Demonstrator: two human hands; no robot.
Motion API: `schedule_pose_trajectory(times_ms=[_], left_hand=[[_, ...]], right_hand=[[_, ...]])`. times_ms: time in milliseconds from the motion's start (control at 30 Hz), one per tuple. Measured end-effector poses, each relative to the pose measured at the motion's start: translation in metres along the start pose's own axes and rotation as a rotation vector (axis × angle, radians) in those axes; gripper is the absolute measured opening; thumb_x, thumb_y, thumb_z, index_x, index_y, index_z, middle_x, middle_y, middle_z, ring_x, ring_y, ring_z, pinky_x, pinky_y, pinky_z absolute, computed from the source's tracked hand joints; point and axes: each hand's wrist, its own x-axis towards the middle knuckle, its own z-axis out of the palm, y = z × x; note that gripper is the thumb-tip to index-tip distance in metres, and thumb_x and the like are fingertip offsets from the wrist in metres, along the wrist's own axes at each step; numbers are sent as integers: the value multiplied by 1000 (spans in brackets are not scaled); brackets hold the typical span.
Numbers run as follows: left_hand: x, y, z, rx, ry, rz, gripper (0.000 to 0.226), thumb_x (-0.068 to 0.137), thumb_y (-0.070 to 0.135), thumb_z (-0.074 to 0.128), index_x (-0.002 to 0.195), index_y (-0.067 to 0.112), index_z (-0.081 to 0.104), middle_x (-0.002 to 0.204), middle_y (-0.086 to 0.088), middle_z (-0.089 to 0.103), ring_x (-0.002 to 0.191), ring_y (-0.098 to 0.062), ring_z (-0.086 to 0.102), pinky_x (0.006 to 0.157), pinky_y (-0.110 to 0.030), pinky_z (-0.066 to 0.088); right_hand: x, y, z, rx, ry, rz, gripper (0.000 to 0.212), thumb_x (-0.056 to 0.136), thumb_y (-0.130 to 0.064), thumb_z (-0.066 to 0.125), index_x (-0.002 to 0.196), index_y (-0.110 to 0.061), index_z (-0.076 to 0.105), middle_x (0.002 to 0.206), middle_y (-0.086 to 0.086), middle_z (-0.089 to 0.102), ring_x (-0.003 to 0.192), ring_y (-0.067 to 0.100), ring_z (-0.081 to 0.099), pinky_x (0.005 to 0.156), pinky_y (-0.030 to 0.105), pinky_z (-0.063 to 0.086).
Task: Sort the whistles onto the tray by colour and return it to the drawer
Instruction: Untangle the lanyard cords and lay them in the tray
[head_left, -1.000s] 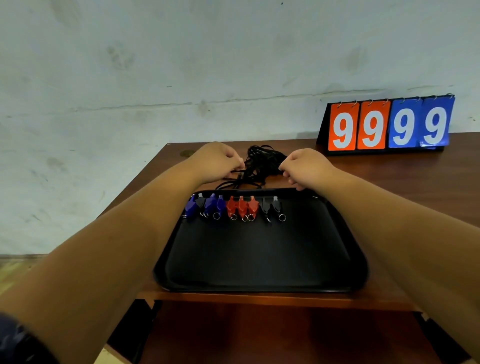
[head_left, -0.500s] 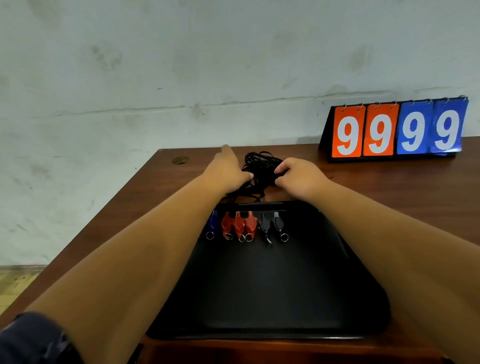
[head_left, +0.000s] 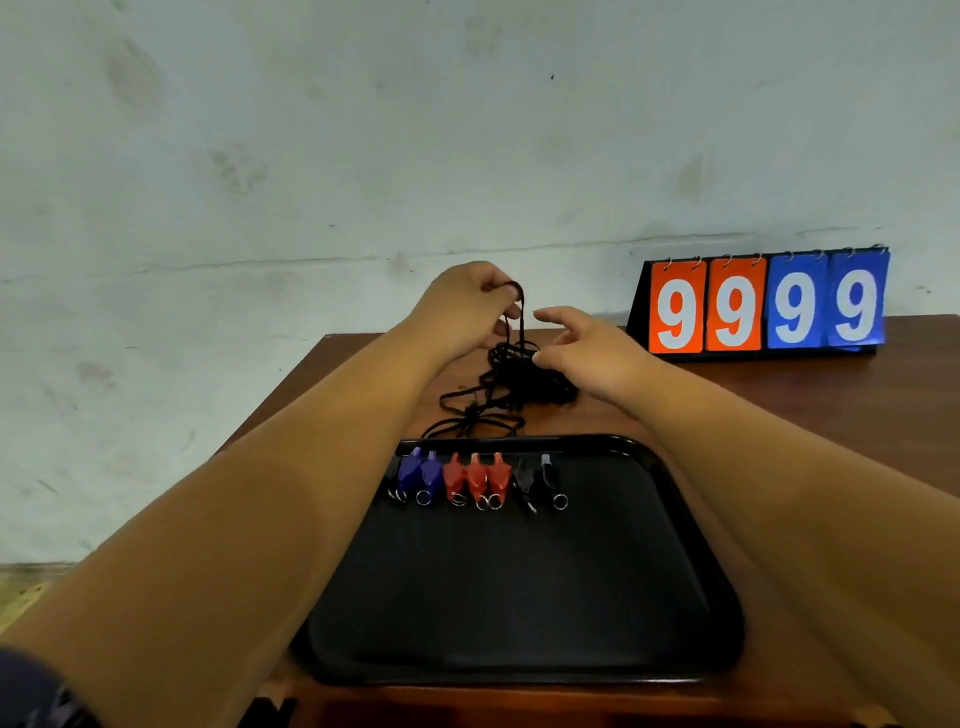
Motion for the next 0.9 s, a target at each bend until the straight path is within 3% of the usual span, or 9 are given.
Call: schedule_pose_trajectory(times_ms=[100,200,300,433,533,667,767,900], left_hand=[[-7,28,-14,-161,18,-6,15,105,21,61,110,12,72,100,-6,81,81,-19,79,75,-38,67],[-17,60,-30,-265,42,-3,21,105,19,61,115,5,73,106,-12,80,81,-19,78,79,-40,68],[-30,88,-44,-310,54,17,22,104,19,62,115,5,73,106,-11,80,81,-18,78,80,-40,68],[-51,118,-57,-364,46,44,21,104,20,63,113,5,74,104,-11,80,86,-21,80,81,-43,68],[-63,132,-64,-427,43,44,19,104,18,63,111,3,73,100,-12,78,87,-25,80,80,-45,68],[-73,144,-76,-538,91,0,12,100,10,62,103,1,71,93,-13,73,82,-27,78,77,-45,68],[-77,147,-83,-608,153,-58,11,100,4,59,101,-2,68,92,-16,71,81,-28,78,78,-44,68],[-82,140,-86,-642,251,-160,5,100,-6,58,104,-7,61,98,-23,69,82,-32,79,75,-41,69]], right_hand=[[-12,-18,-5,19,-60,6,59,100,-24,66,154,-40,52,135,-2,64,105,13,66,83,24,51],[-24,-33,-11,4,-59,-14,58,98,-39,70,153,-43,51,152,1,55,121,18,58,98,31,45],[-35,-47,-16,-16,3,-32,70,96,-51,73,159,-42,44,154,2,52,120,17,55,98,32,41],[-53,-68,-22,41,50,-74,73,95,-55,73,160,-41,43,142,-7,55,122,17,60,100,32,45],[-62,-82,-22,68,84,-114,50,99,-46,71,147,-36,60,131,-8,68,108,14,70,97,32,55],[-74,-99,-24,147,163,-98,20,104,-29,67,121,-22,75,113,-2,76,96,23,78,84,35,62],[-85,-110,-31,209,158,-81,15,105,-25,66,112,-17,76,105,0,80,94,24,80,83,41,63],[-96,-122,-44,278,138,-75,18,106,-23,62,116,-13,72,96,0,84,95,21,81,88,40,61]])
